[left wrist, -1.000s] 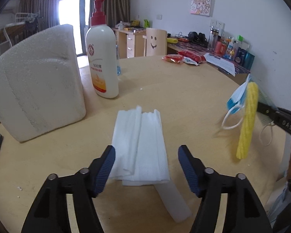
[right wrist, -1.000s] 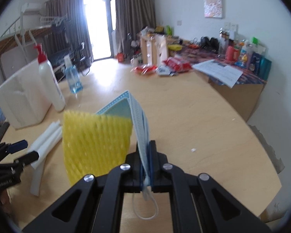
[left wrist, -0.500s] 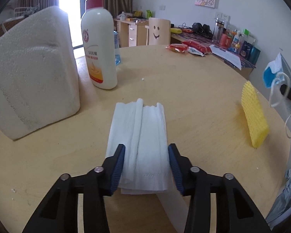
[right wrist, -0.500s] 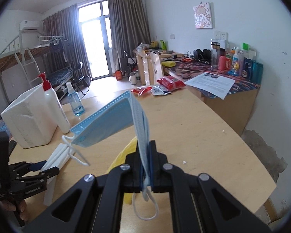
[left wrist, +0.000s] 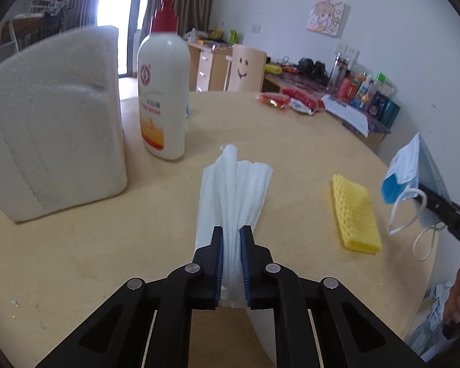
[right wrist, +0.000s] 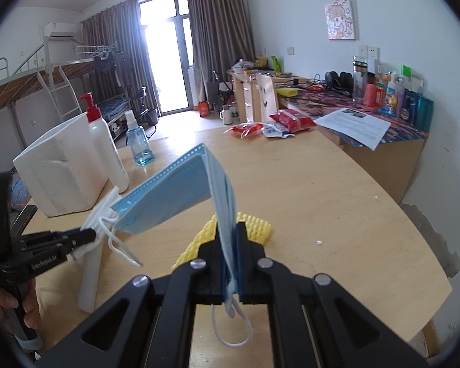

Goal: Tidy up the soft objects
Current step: 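Lift the cloth strip with the left tool while the right tool lifts the blue mask, then carry the cloth strip and the blue mask over the white foam box with both tools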

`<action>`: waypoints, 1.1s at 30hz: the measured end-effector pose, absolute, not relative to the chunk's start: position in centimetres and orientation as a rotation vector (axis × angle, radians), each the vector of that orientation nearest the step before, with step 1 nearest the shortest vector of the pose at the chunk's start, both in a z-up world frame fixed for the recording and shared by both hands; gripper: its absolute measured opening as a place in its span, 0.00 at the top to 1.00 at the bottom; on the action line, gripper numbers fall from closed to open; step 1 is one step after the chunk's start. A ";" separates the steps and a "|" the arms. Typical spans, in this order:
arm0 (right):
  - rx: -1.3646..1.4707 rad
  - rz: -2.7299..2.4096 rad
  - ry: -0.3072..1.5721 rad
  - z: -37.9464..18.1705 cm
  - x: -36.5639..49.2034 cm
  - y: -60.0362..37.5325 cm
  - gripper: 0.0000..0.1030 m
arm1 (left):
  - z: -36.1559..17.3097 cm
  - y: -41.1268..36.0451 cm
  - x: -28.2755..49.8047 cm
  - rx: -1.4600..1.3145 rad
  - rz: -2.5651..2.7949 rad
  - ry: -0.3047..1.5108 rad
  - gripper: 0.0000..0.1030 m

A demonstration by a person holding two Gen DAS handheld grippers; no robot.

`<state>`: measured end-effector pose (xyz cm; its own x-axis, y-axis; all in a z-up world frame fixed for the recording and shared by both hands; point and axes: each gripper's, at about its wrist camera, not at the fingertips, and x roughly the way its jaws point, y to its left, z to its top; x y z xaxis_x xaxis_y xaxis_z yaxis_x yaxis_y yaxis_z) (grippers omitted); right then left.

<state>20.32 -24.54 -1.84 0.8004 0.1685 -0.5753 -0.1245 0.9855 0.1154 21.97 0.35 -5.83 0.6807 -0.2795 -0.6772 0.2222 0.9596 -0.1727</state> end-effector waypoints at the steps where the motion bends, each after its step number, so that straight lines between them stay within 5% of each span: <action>1: 0.077 0.161 0.623 -1.8 20.3 -24.5 0.93 | -5.5 0.3 21.7 -0.075 -0.285 0.759 0.90; 33: 0.065 0.232 0.450 3.6 16.6 -22.1 0.93 | 4.7 3.3 11.5 0.003 -0.180 0.332 0.90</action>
